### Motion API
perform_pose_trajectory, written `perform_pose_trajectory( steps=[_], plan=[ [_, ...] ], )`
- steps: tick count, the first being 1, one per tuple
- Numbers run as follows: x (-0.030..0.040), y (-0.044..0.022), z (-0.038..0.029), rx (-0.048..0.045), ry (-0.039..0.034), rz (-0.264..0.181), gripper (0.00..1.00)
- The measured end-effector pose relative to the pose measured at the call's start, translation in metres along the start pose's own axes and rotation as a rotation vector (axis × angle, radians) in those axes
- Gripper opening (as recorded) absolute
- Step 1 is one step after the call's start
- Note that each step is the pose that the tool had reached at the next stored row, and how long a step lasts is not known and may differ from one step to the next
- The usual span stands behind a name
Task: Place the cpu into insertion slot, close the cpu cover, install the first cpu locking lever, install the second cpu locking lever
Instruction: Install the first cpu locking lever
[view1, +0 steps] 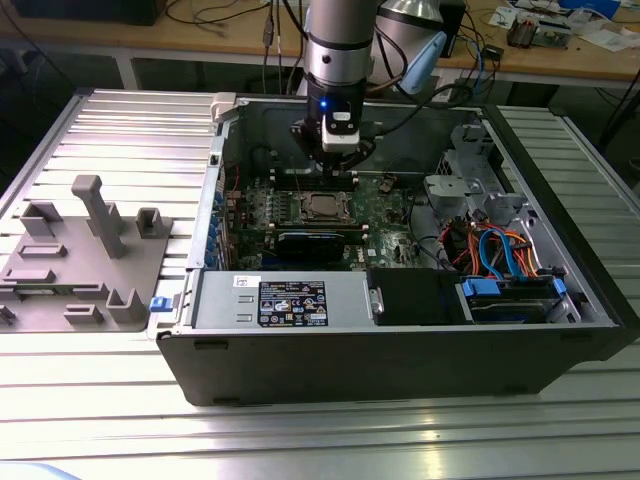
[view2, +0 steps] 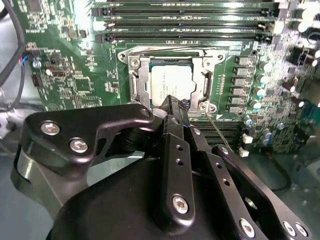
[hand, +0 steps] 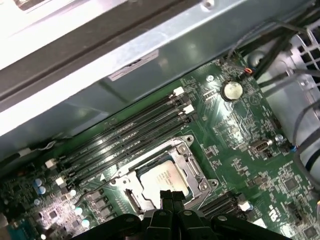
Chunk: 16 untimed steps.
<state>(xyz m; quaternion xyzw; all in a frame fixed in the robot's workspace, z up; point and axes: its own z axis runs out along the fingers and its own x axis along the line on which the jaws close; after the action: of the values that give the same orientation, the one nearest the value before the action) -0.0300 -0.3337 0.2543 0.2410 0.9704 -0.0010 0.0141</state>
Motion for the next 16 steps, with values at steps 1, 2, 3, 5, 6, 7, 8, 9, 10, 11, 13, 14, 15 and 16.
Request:
perform_pose_trajectory(
  steps=[1,2,3,5,6,7,8,9,10,11,13,14,15,16],
  plan=[
    [0.0000,0.0000,0.0000,-0.0004,0.0000,-0.012,0.11],
    [0.0000,0.0000,0.0000,-0.0010,0.0001,-0.032,0.11],
    [0.0000,0.0000,0.0000,-0.0014,0.0002,-0.047,0.11],
    [0.0000,0.0000,0.0000,-0.0030,0.0003,-0.101,0.11],
    [0.0000,0.0000,0.0000,-0.0037,0.0003,-0.123,0.11],
    [0.0000,0.0000,0.0000,-0.0041,0.0003,-0.138,0.11],
    [0.0000,0.0000,0.0000,-0.0046,0.0004,-0.153,0.11],
    [0.0000,0.0000,0.0000,-0.0050,0.0004,-0.171,0.11],
    [0.0000,0.0000,0.0000,-0.0054,0.0005,-0.184,0.11],
    [0.0000,0.0000,0.0000,-0.0060,0.0005,-0.206,0.11],
    [0.0000,0.0000,0.0000,-0.0068,0.0007,-0.234,0.11],
    [0.0000,0.0000,0.0000,-0.0073,0.0008,-0.253,0.11],
    [0.0000,0.0000,0.0000,-0.0077,0.0008,-0.266,0.11],
    [0.0000,0.0000,0.0000,-0.0081,0.0009,-0.278,0.11]
  ],
)
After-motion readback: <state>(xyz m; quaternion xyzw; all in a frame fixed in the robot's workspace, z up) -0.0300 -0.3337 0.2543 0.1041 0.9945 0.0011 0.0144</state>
